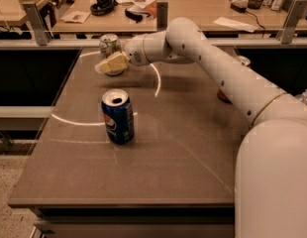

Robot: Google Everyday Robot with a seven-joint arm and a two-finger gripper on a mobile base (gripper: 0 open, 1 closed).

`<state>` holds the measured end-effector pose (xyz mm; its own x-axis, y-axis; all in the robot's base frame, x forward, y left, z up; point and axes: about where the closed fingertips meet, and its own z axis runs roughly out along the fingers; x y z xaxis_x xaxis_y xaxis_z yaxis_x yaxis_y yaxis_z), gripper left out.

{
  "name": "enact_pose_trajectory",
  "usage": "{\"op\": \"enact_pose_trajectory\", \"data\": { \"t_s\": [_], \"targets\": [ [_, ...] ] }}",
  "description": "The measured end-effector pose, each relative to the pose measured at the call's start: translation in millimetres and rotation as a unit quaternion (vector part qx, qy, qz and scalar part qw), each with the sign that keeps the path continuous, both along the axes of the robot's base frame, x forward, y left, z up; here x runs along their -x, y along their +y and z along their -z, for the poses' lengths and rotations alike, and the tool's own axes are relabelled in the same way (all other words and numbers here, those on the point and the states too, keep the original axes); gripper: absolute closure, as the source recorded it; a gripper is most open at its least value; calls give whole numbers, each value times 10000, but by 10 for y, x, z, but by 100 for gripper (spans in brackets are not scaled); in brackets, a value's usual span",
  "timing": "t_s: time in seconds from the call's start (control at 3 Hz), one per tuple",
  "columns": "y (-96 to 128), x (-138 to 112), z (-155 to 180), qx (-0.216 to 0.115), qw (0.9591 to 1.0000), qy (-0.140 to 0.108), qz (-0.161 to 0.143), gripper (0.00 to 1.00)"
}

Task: Pick 7up can

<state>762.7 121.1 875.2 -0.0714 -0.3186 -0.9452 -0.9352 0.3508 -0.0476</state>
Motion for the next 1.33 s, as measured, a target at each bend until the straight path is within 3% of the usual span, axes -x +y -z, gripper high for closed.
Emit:
{"op": "enact_pose_trajectory", "data": {
  "t_s": [0.67,1.0,1.33],
  "targets": [
    [80,-9,4,-183,9998,-8,-73,64],
    [-19,-41,-198,-380,9991,-175,68,87],
    [-97,-66,-586,-277,9988,-392,89,100]
  ]
}}
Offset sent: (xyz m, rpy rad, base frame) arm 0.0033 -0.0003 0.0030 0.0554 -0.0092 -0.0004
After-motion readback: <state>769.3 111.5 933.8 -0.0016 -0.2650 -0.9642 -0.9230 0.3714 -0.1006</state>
